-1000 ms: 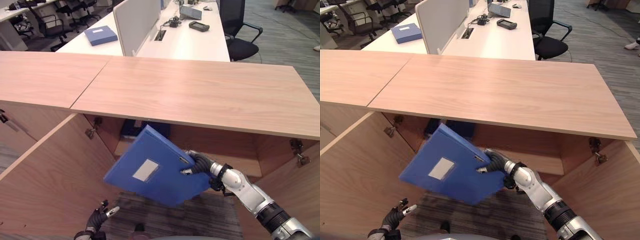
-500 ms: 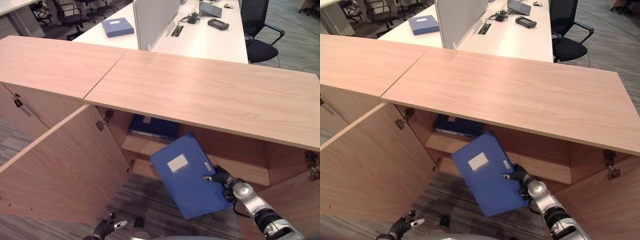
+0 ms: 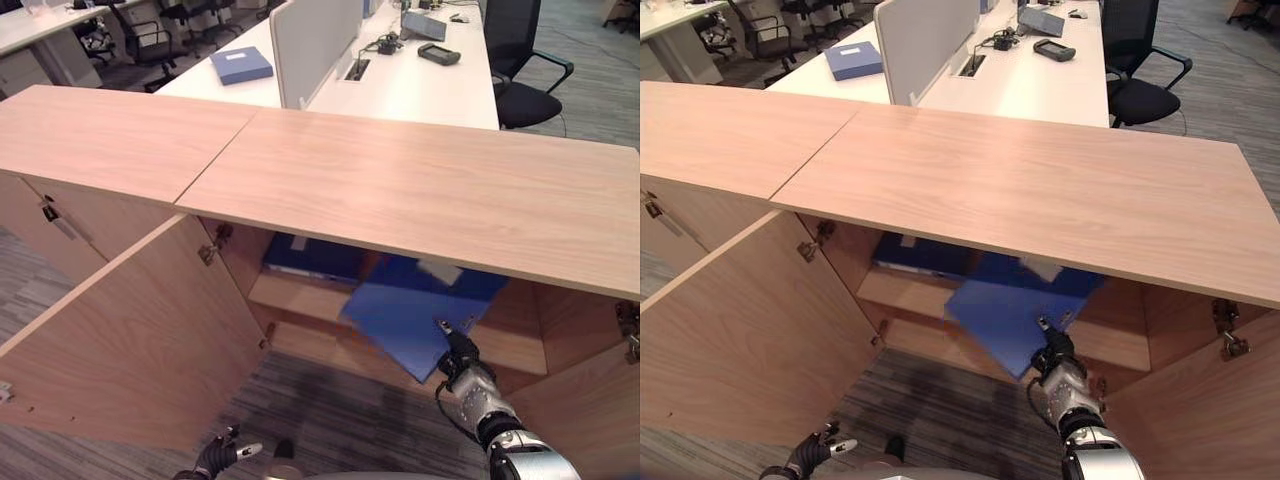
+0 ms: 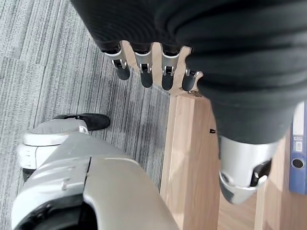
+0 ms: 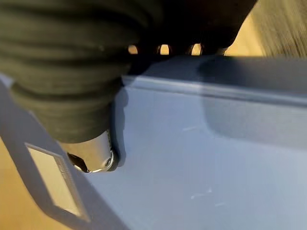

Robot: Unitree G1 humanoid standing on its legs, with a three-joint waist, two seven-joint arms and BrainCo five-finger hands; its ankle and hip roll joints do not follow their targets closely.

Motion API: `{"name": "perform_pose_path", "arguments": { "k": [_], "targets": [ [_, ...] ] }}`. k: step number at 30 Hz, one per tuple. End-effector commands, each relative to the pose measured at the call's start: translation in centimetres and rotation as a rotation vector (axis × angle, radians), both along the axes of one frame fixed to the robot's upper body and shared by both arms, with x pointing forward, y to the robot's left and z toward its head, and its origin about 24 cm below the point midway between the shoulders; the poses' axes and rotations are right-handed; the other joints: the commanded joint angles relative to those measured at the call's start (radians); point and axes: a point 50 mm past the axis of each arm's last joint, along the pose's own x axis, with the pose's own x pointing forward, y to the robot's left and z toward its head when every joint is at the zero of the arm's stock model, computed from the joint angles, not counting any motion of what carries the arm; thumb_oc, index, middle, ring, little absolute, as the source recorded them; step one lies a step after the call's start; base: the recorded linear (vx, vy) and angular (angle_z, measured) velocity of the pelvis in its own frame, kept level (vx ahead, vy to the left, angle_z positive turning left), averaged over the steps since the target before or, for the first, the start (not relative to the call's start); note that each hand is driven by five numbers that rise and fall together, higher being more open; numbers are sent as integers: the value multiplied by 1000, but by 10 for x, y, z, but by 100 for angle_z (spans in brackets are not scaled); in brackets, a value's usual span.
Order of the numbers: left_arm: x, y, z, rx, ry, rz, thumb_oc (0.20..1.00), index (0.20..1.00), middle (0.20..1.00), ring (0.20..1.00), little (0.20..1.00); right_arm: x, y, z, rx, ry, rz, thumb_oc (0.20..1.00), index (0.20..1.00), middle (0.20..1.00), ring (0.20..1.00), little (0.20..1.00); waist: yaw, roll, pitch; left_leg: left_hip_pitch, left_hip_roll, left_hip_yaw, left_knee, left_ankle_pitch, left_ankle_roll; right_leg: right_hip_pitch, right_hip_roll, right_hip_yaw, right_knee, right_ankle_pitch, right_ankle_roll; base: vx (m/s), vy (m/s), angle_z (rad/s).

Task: Put the empty folder in the office cabinet

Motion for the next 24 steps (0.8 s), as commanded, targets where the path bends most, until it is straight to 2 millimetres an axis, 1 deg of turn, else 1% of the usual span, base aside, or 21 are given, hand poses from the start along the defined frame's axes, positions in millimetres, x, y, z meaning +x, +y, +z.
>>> {"name": "perform_pose_path", "arguments": {
  "k": [1, 3, 5, 6, 7, 11, 13, 14, 15, 16, 17, 18, 20, 21, 22, 24],
  "targets": [
    [16, 1, 2, 42, -18, -52, 1000, 1000, 1000, 1000, 1000, 39, 2, 33, 134, -194, -197, 200, 200, 200, 200, 200, 35, -27, 18, 1, -37, -71, 11, -77, 27, 64, -8, 27, 30, -118, 25, 0, 0, 0],
    [17, -2, 2, 41, -24, -47, 1000, 1000, 1000, 1000, 1000, 45, 2, 38, 211, -207, -300, 200, 200, 200, 200, 200, 39, -21, 20, 1, -36, -73, 11, -77, 26, 63, -10, 27, 29, -117, 27, 0, 0, 0],
    [20, -5, 3, 33, -34, -46, 1000, 1000, 1000, 1000, 1000, 50, 1, 43, 261, -226, -369, 200, 200, 200, 200, 200, 42, -13, 21, -2, -38, -75, 12, -77, 25, 62, -11, 27, 29, -118, 27, 0, 0, 0],
    [21, -5, 3, 34, -36, -48, 1000, 1000, 1000, 1000, 1000, 51, 1, 43, 262, -228, -372, 200, 200, 200, 200, 200, 44, -13, 23, -3, -38, -75, 12, -77, 25, 61, -11, 27, 30, -118, 27, 0, 0, 0],
    [24, -10, 3, 25, -46, -65, 1000, 1000, 1000, 1000, 1000, 56, 0, 49, 290, -239, -423, 200, 200, 200, 200, 200, 47, -4, 23, -6, -40, -77, 12, -75, 25, 60, -13, 25, 31, -119, 28, 0, 0, 0],
    [28, -16, 5, 24, -59, -107, 1000, 1000, 1000, 1000, 1000, 63, -4, 56, 338, -255, -496, 200, 200, 200, 200, 200, 53, 10, 28, -12, -45, -85, 12, -74, 26, 57, -19, 15, 38, -120, 29, 1, 4, 1],
    [31, -20, 6, 27, -63, -159, 1000, 1000, 1000, 1000, 1000, 72, -5, 67, 385, -275, -546, 200, 200, 200, 200, 200, 62, 32, 31, -24, -54, -92, 12, -71, 25, 53, -27, 2, 44, -122, 30, -5, 32, 10],
    [31, -21, 6, 27, -64, -160, 1000, 1000, 1000, 1000, 1000, 73, -5, 67, 386, -276, -547, 200, 200, 200, 200, 200, 62, 32, 32, -25, -54, -93, 12, -71, 25, 52, -27, 1, 44, -122, 30, -7, 35, 12],
    [31, -21, 6, 30, -63, -177, 1000, 1000, 1000, 1000, 1000, 78, -8, 74, 392, -289, -554, 200, 200, 200, 200, 200, 69, 42, 32, -30, -57, -97, 12, -69, 25, 52, -30, -4, 45, -123, 31, -2, 15, 8],
    [32, -22, 6, 29, -65, -179, 1000, 1000, 1000, 1000, 1000, 79, -9, 75, 392, -291, -555, 200, 200, 200, 200, 200, 69, 43, 33, -31, -57, -98, 12, -68, 25, 51, -31, -4, 45, -123, 31, -10, 23, 5],
    [32, -22, 6, 30, -65, -185, 1000, 1000, 1000, 1000, 1000, 84, -10, 82, 399, -310, -558, 200, 200, 200, 200, 200, 74, 49, 35, -35, -59, -100, 12, -67, 24, 50, -33, -9, 45, -123, 32, -32, 25, 3],
    [36, -25, 9, 16, -87, -201, 1000, 1000, 1000, 1000, 1000, 93, -16, 96, 393, -341, -555, 200, 200, 200, 200, 200, 83, 63, 43, -45, -64, -107, 13, -64, 23, 46, -36, -15, 47, -123, 33, -19, 25, 3],
    [37, -27, 10, 12, -95, -218, 1000, 1000, 1000, 1000, 1000, 103, -22, 114, 386, -384, -553, 200, 200, 200, 200, 200, 92, 77, 47, -53, -66, -111, 15, -68, 21, 44, -38, -20, 47, -129, 35, -11, 10, 3],
    [38, -27, 11, 11, -98, -220, 1000, 1000, 1000, 1000, 1000, 103, -23, 115, 385, -386, -553, 200, 200, 200, 200, 200, 92, 78, 48, -57, -68, -112, 14, -60, 23, 39, -41, -22, 48, -123, 34, -64, 43, 23],
    [39, -29, 12, 8, -105, -246, 1000, 1000, 1000, 1000, 1000, 113, -34, 139, 370, -445, -560, 200, 200, 200, 200, 200, 100, 92, 58, -73, -71, -115, 15, -53, 20, 26, -46, -30, 53, -122, 36, -54, 40, 26],
    [40, -31, 12, 3, -108, -262, 1000, 1000, 1000, 1000, 1000, 120, -41, 159, 368, -497, -571, 200, 200, 200, 200, 200, 108, 106, 67, -86, -71, -115, 18, -55, 16, 16, -51, -37, 59, -129, 38, -44, 25, 13]
  ]
}}
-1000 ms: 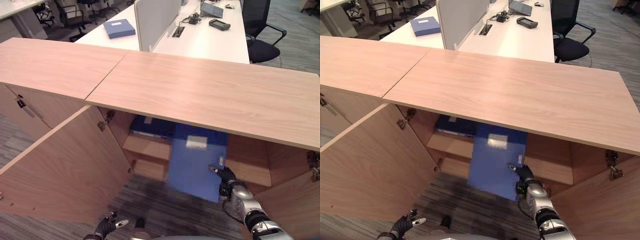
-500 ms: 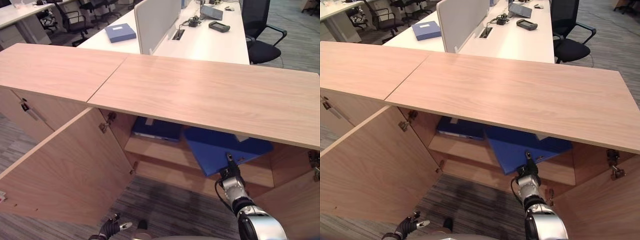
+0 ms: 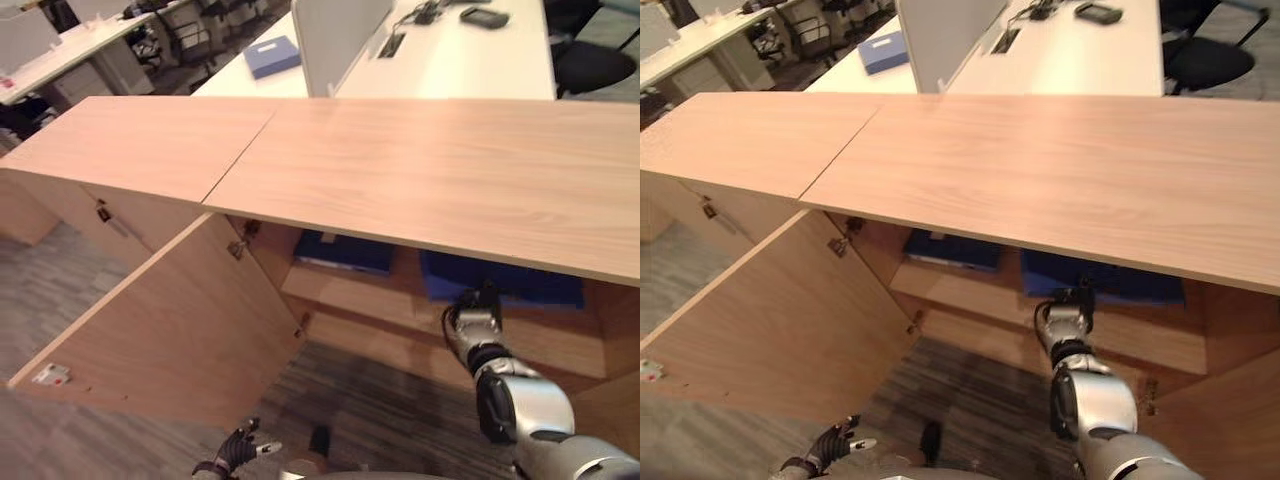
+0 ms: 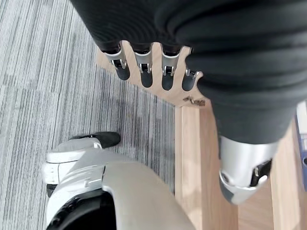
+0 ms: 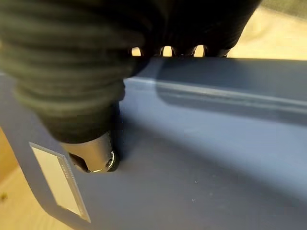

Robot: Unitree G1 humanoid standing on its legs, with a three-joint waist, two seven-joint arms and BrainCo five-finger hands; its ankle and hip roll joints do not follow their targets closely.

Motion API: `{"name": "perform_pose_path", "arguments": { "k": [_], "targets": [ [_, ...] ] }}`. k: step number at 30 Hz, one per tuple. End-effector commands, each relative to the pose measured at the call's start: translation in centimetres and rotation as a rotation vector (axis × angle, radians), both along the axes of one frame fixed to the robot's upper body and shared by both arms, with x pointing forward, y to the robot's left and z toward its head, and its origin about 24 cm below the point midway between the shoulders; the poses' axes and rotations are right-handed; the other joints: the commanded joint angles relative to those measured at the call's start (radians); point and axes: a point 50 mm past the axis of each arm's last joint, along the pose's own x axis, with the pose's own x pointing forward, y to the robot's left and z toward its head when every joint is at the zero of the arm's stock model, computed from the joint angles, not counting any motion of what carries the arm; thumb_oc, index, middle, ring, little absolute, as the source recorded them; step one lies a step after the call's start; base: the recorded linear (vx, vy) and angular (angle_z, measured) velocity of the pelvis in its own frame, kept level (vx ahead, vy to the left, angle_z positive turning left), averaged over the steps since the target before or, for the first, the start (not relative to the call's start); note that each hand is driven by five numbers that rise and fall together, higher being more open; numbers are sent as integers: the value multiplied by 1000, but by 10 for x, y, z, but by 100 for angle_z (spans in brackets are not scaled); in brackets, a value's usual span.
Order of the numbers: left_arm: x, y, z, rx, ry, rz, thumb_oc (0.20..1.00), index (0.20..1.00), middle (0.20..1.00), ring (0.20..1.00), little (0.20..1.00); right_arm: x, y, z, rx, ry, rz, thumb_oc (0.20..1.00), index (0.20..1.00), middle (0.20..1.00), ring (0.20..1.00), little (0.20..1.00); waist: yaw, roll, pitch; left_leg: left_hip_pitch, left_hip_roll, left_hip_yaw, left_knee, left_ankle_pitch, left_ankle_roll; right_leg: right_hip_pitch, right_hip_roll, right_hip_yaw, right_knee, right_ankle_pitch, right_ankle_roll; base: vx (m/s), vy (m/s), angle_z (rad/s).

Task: Put the empty folder in the office cabinet

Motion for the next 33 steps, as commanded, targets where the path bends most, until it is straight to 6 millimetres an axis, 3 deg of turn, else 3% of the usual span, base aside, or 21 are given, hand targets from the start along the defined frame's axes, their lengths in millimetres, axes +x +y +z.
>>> {"name": "perform_pose_path", "arguments": {
  "k": [1, 9, 14, 23, 24, 25, 33],
  "targets": [
    [28, 2, 11, 17, -84, -100, 1000, 1000, 1000, 1000, 1000, 37, -17, 79, -58, -232, -59, 200, 200, 200, 200, 200, 40, -34, 61, -25, -35, -72, 19, -74, 0, 43, -19, 3, 66, -140, 25, -65, 23, 1],
    [37, -3, 17, -2, -130, -146, 1000, 1000, 1000, 1000, 1000, 41, -61, 142, -160, -318, -148, 200, 200, 200, 200, 200, 58, 25, 141, -152, -53, -68, 112, -79, 3, -73, -68, 7, 147, -153, 27, -84, 32, 8],
    [42, -3, 21, -3, -155, -179, 1000, 1000, 1000, 1000, 1000, 34, -87, 178, -224, -357, -215, 200, 200, 200, 200, 200, 63, 45, 170, -243, -57, -46, 182, -96, 3, -172, -99, 35, 210, -165, 27, -75, 32, -4],
    [52, -3, 26, 24, -196, -209, 1000, 1000, 1000, 1000, 1000, 22, -111, 208, -245, -407, -316, 200, 200, 200, 200, 200, 52, 78, 181, -308, -57, -23, 188, -89, -5, -292, -126, 64, 281, -174, 30, -9, 11, -4],
    [53, -4, 27, 22, -201, -210, 1000, 1000, 1000, 1000, 1000, 21, -112, 212, -250, -410, -322, 200, 200, 200, 200, 200, 48, 80, 176, -307, -53, -24, 187, -107, -10, -297, -126, 83, 290, -198, 37, -7, -5, -7],
    [56, -4, 28, 28, -210, -220, 1000, 1000, 1000, 1000, 1000, 17, -117, 214, -253, -411, -347, 200, 200, 200, 200, 200, 44, 87, 187, -322, -53, -20, 197, -91, -9, -320, -132, 80, 303, -180, 31, 86, -34, 0],
    [74, -9, 39, 30, -285, -241, 1000, 1000, 1000, 1000, 1000, 3, -134, 218, -252, -402, -436, 200, 200, 200, 200, 200, -1, 105, 192, -386, -73, -36, 257, -133, -9, -421, -133, 165, 390, -247, 13, 6, -22, 8]
  ]
}}
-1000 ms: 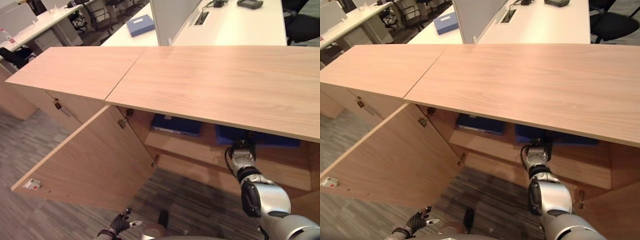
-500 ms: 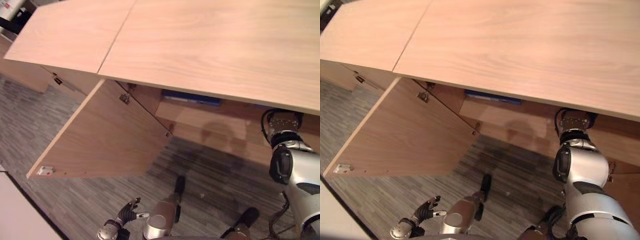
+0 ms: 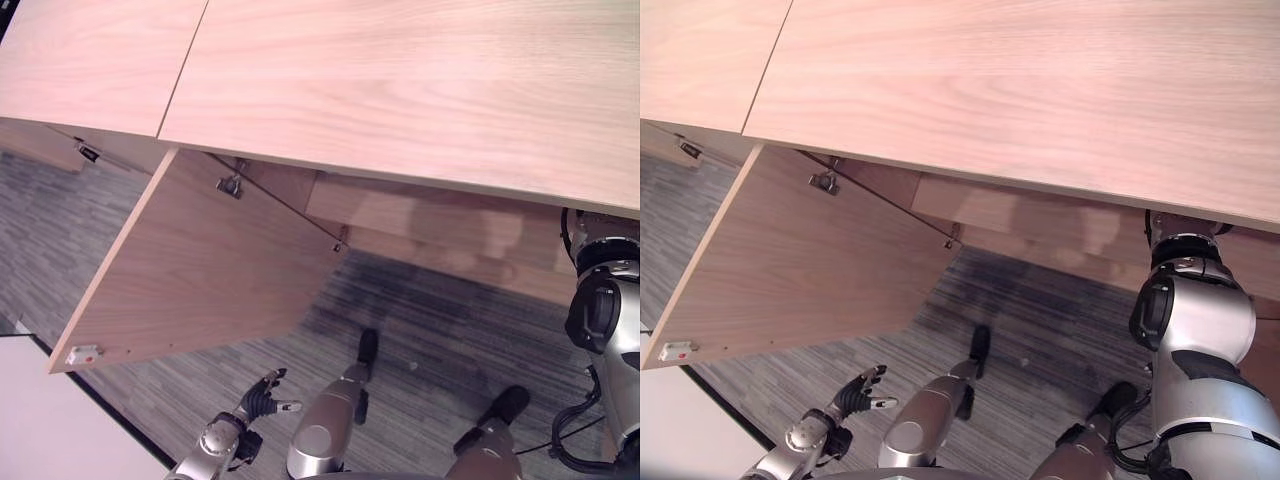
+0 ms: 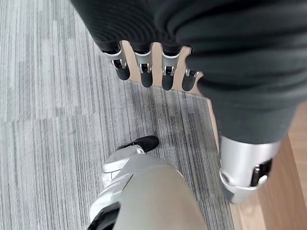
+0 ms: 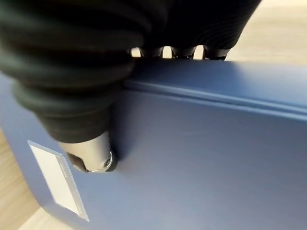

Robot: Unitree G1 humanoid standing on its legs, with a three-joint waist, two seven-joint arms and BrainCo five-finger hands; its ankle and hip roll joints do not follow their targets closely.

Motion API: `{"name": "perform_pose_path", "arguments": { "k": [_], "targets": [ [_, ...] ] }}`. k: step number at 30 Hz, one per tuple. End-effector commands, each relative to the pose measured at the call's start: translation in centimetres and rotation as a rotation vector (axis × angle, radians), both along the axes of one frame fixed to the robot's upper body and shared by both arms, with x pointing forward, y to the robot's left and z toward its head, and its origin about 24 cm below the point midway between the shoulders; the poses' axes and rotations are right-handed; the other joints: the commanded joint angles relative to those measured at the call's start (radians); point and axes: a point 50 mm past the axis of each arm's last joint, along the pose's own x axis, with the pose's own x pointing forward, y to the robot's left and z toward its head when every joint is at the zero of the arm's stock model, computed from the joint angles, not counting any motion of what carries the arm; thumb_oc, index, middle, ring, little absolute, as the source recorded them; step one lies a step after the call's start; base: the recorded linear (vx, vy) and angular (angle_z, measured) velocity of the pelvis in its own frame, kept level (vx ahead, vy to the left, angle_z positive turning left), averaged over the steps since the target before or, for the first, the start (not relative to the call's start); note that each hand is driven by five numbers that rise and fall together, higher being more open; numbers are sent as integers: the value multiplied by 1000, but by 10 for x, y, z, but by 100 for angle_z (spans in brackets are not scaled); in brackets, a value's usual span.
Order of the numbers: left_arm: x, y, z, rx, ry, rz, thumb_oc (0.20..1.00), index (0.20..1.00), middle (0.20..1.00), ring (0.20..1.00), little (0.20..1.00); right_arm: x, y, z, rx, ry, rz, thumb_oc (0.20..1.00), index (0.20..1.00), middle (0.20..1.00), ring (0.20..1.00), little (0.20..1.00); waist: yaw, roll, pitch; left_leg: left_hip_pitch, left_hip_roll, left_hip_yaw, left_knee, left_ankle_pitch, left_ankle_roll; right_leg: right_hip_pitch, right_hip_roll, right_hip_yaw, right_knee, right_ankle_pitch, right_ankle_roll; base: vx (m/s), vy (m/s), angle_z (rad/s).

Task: Put the empty folder in the office cabinet

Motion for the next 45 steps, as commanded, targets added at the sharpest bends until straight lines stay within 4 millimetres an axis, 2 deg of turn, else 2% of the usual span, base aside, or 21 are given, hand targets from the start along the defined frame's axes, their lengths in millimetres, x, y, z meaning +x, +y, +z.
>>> {"name": "perform_pose_path", "arguments": {
  "k": [1, 6, 11, 15, 17, 18, 23, 25, 27, 28, 32, 36, 41, 45],
  "targets": [
    [4, 9, 4, 28, -22, -2, 1000, 1000, 1000, 1000, 1000, -15, -22, 39, -106, -85, -108, 200, 200, 200, 200, 200, -6, 4, -10, -56, 3, -29, 139, -146, -32, -82, -20, 123, 219, -222, 4, -18, -27, 5],
    [18, 10, 13, 5, -71, 22, 1000, 1000, 1000, 1000, 1000, -20, -30, 41, -140, -51, -111, 200, 200, 200, 200, 200, -26, -10, 5, -139, -5, -42, 222, -172, -30, -178, -24, 167, 310, -257, -14, -22, -48, 12],
    [28, 12, 19, 11, -98, 17, 1000, 1000, 1000, 1000, 1000, -15, -25, 52, -184, -37, -82, 200, 200, 200, 200, 200, -42, -24, 19, -236, -8, -43, 293, -195, -23, -301, -19, 216, 392, -277, -29, -20, -36, 6],
    [37, 14, 27, 17, -136, 8, 1000, 1000, 1000, 1000, 1000, -12, -20, 67, -211, -66, -71, 200, 200, 200, 200, 200, -50, -29, 27, -297, -12, -49, 340, -206, -17, -375, -13, 241, 450, -291, -37, -5, -3, 2],
    [41, 15, 33, 6, -159, 11, 1000, 1000, 1000, 1000, 1000, -10, -17, 80, -230, -93, -65, 200, 200, 200, 200, 200, -52, -37, 26, -352, -16, -51, 382, -221, -13, -432, -10, 263, 492, -309, -44, -23, -36, 10],
    [48, 17, 41, -9, -194, 16, 1000, 1000, 1000, 1000, 1000, -8, -13, 93, -255, -130, -60, 200, 200, 200, 200, 200, -57, -42, 33, -393, -18, -60, 427, -236, -6, -481, -3, 283, 543, -322, -53, -14, -36, 16],
    [60, 19, 52, -9, -239, 20, 1000, 1000, 1000, 1000, 1000, -6, -8, 104, -265, -156, -49, 200, 200, 200, 200, 200, -68, -63, 44, -490, -24, -72, 533, -279, 5, -575, 4, 310, 644, -364, -66, -3, -35, 10],
    [69, 18, 61, -30, -272, 28, 1000, 1000, 1000, 1000, 1000, -4, -6, 103, -269, -156, -35, 200, 200, 200, 200, 200, -73, -83, 44, -521, -26, -81, 575, -300, 13, -597, 10, 313, 675, -385, -73, 30, -70, 3],
    [72, 19, 64, -34, -283, 31, 1000, 1000, 1000, 1000, 1000, -3, -5, 102, -264, -157, -29, 200, 200, 200, 200, 200, -76, -88, 48, -534, -25, -85, 591, -309, 15, -607, 11, 313, 690, -392, -75, 20, -50, 2],
    [79, 17, 72, -41, -315, 14, 1000, 1000, 1000, 1000, 1000, -1, -2, 103, -260, -162, -15, 200, 200, 200, 200, 200, -80, -97, 52, -555, -23, -89, 611, -318, 17, -624, 13, 315, 707, -399, -74, 14, -41, 2],
    [85, 15, 80, -51, -345, 0, 1000, 1000, 1000, 1000, 1000, 0, -1, 105, -252, -168, -6, 200, 200, 200, 200, 200, -85, -110, 51, -586, -28, -96, 648, -334, 20, -653, 13, 321, 738, -410, -74, 6, -11, 1],
    [92, 15, 88, -66, -371, 19, 1000, 1000, 1000, 1000, 1000, 7, 9, 105, -241, -179, 24, 200, 200, 200, 200, 200, -87, -122, 49, -604, -28, -96, 665, -349, 25, -670, 19, 324, 752, -418, -74, 3, -2, 1],
    [91, 19, 88, -57, -371, 16, 1000, 1000, 1000, 1000, 1000, 9, 15, 114, -247, -207, 38, 200, 200, 200, 200, 200, -83, -129, 40, -607, -32, -94, 650, -347, 27, -672, 21, 325, 740, -419, -72, 5, 1, -2],
    [87, 22, 85, -58, -354, 20, 1000, 1000, 1000, 1000, 1000, 8, 19, 131, -279, -241, 39, 200, 200, 200, 200, 200, -75, -130, 26, -597, -39, -94, 613, -336, 27, -667, 20, 324, 722, -414, -68, 11, 0, 1]
  ]
}}
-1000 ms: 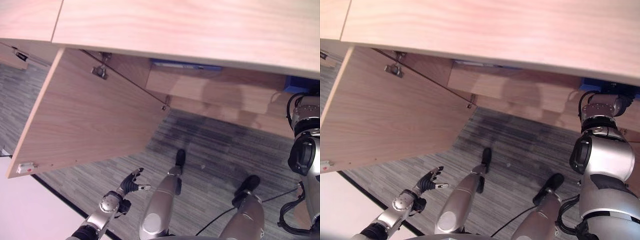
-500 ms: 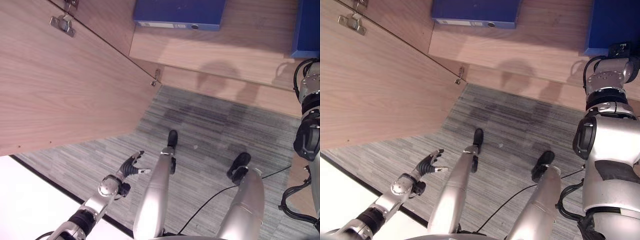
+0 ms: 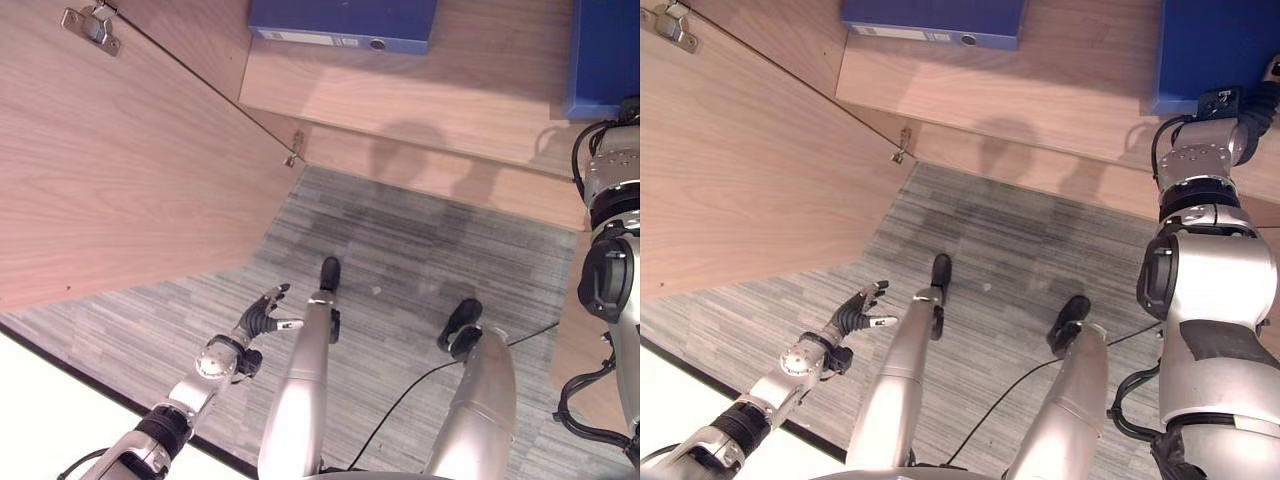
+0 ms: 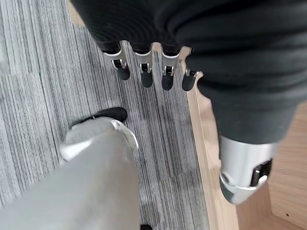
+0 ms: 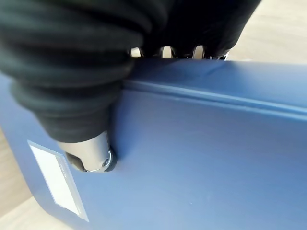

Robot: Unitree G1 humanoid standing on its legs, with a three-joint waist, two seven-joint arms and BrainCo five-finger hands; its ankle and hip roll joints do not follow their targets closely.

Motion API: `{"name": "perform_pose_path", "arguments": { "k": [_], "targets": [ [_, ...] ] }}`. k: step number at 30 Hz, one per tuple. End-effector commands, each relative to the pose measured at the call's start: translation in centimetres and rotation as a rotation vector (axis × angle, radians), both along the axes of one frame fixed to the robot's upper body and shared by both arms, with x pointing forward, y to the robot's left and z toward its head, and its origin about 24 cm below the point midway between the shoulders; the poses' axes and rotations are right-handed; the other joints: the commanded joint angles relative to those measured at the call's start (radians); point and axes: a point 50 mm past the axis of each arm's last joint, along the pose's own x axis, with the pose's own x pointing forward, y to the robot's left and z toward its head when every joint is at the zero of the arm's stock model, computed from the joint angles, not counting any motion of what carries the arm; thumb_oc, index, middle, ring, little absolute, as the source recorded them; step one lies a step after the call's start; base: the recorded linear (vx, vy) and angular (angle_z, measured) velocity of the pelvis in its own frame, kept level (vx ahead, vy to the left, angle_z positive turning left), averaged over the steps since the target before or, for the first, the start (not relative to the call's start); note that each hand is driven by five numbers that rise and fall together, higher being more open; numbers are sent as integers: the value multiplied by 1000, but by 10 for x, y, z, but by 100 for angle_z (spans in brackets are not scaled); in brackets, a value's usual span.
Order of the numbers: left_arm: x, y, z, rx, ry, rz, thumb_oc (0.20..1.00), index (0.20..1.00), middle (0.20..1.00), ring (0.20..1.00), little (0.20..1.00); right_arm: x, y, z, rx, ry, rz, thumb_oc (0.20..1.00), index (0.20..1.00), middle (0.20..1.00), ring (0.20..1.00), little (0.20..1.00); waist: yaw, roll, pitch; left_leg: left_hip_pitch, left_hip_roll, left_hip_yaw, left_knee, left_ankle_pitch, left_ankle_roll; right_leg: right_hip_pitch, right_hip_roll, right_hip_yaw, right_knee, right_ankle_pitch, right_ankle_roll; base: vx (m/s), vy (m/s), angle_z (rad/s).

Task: Put the empty folder in the office cabinet

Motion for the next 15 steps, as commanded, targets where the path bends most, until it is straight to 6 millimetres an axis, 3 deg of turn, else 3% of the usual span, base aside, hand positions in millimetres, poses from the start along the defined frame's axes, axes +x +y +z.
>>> {"name": "perform_pose_path", "arguments": {
  "k": [1, 6, 10, 15],
  "targets": [
    [-6, 16, -2, 10, 10, 27, 1000, 1000, 1000, 1000, 1000, -18, -13, 54, -105, -165, -60, 200, 200, 200, 200, 200, 31, 9, -40, 76, -16, 4, 46, -214, 19, 75, 76, 60, -49, -99, 42, 44, -2, 3],
    [-12, 16, -6, 21, 35, 6, 1000, 1000, 1000, 1000, 1000, -25, -9, 85, -167, -226, -69, 200, 200, 200, 200, 200, 47, 18, -52, 105, -23, 5, -6, -195, 14, 92, 71, 59, -73, -99, 46, 32, 2, 1],
    [-20, 17, -12, 26, 71, -28, 1000, 1000, 1000, 1000, 1000, -48, -11, 135, -304, -306, -118, 200, 200, 200, 200, 200, 69, 27, -73, 127, -29, 1, -65, -174, 6, 101, 55, 56, -88, -92, 60, 63, 9, 3],
    [-27, 10, -16, 52, 103, -119, 1000, 1000, 1000, 1000, 1000, -65, -6, 170, -415, -344, -151, 200, 200, 200, 200, 200, 77, 39, -89, 150, -29, 3, -151, -140, 1, 97, 50, 56, -126, -71, 73, 44, 19, 10]
  ]
}}
